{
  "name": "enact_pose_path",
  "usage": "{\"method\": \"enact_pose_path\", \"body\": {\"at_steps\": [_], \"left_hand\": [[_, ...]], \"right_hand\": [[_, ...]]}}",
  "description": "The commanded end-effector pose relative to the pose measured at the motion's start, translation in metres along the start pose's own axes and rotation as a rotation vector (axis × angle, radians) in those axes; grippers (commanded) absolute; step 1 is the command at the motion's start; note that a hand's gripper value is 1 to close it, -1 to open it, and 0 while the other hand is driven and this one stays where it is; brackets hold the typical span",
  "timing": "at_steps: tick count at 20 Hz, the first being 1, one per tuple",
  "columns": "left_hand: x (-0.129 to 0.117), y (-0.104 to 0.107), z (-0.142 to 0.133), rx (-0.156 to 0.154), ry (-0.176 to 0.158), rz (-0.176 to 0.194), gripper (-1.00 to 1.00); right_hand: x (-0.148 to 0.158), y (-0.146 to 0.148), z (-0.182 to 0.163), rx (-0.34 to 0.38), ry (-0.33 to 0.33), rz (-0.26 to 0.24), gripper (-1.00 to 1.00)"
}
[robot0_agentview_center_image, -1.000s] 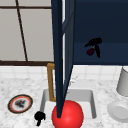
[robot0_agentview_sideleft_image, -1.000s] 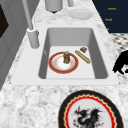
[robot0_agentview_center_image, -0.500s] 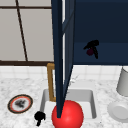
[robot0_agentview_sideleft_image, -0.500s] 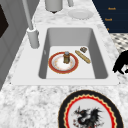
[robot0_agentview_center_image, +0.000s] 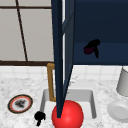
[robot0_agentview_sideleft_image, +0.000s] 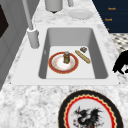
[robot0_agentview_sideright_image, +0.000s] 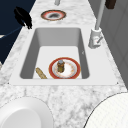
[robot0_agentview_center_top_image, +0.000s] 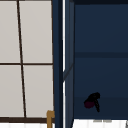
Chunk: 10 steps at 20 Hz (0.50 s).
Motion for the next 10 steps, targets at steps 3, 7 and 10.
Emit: {"method": "enact_pose_path", "body": {"at_steps": [3,7,10], "left_hand": [[0.000,0.000,0.000,0.000,0.000,0.000,0.00],[0.000,0.000,0.000,0.000,0.000,0.000,0.00],[0.000,0.000,0.000,0.000,0.000,0.000,0.00]], "right_hand": [[-0.012,-0.006,-0.016,0.049,-0.021,-0.029,-1.00],[0.013,-0.004,-0.020,0.040,0.038,0.037,1.00],[0.026,-0.007,-0.024,-0.064,0.076,0.098,1.00]]}}
